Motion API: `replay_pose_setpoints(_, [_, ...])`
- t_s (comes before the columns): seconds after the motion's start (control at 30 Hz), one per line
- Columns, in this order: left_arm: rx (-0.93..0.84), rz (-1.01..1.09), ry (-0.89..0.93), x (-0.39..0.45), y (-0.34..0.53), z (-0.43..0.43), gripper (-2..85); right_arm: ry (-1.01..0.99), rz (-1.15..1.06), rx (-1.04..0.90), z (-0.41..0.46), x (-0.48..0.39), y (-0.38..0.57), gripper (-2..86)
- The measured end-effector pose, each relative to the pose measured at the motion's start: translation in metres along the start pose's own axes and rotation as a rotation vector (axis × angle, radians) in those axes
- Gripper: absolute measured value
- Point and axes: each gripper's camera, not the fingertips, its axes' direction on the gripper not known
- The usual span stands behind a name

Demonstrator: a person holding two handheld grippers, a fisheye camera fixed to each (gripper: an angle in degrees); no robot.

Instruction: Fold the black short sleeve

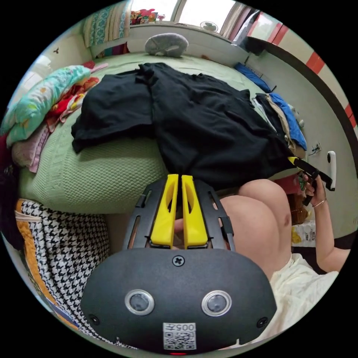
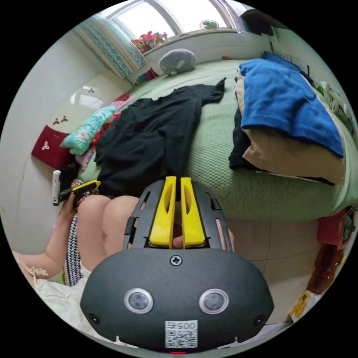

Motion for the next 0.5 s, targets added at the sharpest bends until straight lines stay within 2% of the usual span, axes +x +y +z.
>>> replay_pose_setpoints(0.13, [0.081,-0.019,-0.006,-0.01,0.001,-0.043,1.3,0.033,-0.065,0.034,-0.023,-0.023,0.002,-0.8])
replay_pose_setpoints(0.27, [0.076,-0.056,-0.015,-0.026,0.007,-0.051,1.1,0.09,-0.089,0.018,-0.018,-0.033,0.014,-0.7])
replay_pose_setpoints(0.4, [-0.021,-0.084,0.014,-0.041,0.017,-0.017,1.0,0.106,-0.048,-0.04,0.015,-0.028,0.032,-0.1])
replay_pose_setpoints(0.5, [-0.078,-0.12,-0.045,-0.05,0.025,0.005,0.3,0.136,-0.013,-0.114,0.049,-0.026,0.041,1.7])
